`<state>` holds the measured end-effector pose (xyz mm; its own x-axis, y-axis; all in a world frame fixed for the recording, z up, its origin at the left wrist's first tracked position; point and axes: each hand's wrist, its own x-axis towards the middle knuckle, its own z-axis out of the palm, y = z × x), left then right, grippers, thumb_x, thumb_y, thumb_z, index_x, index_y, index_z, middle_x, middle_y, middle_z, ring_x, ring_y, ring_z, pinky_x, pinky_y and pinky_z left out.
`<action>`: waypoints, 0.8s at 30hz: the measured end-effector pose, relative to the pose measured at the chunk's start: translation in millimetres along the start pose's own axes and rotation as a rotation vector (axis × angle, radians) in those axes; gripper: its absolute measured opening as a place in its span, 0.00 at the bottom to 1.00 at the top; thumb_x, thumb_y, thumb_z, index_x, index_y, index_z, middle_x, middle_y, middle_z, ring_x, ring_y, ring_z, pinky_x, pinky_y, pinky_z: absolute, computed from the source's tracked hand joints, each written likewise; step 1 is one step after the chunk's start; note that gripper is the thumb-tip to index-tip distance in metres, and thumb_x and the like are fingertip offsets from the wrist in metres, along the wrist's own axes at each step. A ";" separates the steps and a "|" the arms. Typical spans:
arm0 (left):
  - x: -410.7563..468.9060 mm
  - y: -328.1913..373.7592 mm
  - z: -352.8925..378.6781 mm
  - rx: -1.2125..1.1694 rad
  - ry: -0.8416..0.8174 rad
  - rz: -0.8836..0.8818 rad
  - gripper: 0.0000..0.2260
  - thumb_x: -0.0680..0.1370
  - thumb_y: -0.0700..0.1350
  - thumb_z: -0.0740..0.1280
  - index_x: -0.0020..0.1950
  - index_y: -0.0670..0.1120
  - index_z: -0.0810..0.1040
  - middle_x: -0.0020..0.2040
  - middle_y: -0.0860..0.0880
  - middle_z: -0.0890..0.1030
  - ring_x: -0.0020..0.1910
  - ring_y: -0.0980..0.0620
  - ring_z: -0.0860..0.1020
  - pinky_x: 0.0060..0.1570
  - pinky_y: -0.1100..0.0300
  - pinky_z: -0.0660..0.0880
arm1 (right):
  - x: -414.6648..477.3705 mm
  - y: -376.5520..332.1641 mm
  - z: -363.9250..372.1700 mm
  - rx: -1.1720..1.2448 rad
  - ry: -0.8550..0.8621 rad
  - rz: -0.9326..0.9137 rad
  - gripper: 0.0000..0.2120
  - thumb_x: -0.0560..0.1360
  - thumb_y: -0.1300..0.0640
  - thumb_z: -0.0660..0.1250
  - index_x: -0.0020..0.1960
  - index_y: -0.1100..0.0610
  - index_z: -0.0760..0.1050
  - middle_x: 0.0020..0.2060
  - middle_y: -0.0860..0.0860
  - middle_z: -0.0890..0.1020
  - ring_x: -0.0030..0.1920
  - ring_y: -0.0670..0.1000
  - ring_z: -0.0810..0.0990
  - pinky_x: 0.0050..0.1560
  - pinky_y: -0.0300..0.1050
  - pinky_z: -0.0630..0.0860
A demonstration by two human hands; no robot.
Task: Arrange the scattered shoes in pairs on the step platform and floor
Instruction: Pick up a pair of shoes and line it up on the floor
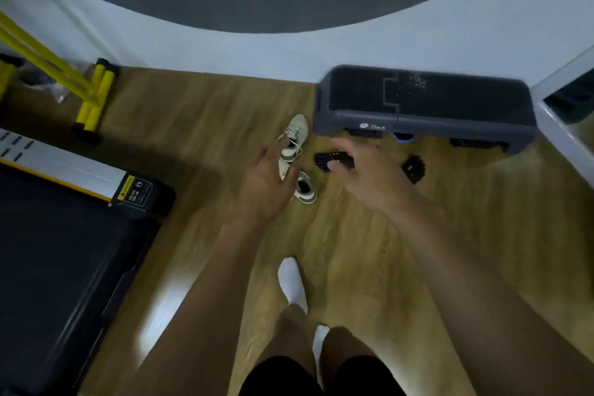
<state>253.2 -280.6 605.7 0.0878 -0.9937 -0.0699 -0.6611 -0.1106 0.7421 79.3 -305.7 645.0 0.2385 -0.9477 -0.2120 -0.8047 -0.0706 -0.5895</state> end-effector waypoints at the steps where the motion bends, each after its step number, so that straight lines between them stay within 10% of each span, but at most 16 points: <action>1: 19.3 -12.7 12.9 -0.008 -0.014 -0.030 0.19 0.79 0.45 0.64 0.70 0.45 0.70 0.66 0.45 0.74 0.65 0.49 0.71 0.55 0.74 0.58 | 19.2 10.3 9.9 0.007 -0.014 0.024 0.19 0.77 0.51 0.63 0.68 0.50 0.71 0.60 0.50 0.80 0.60 0.51 0.77 0.60 0.50 0.74; 24: 251.7 -408.2 421.9 -0.029 -0.343 -0.947 0.38 0.76 0.47 0.66 0.78 0.43 0.45 0.76 0.38 0.56 0.70 0.39 0.65 0.63 0.50 0.68 | 358.0 330.9 435.5 -0.056 -0.422 0.379 0.22 0.75 0.60 0.62 0.69 0.58 0.67 0.60 0.56 0.78 0.61 0.58 0.75 0.51 0.43 0.67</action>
<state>230.8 -493.6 3.9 0.3456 -0.4493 -0.8238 -0.4117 -0.8615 0.2971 135.2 -532.8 34.6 0.1151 -0.7045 -0.7003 -0.9010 0.2228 -0.3723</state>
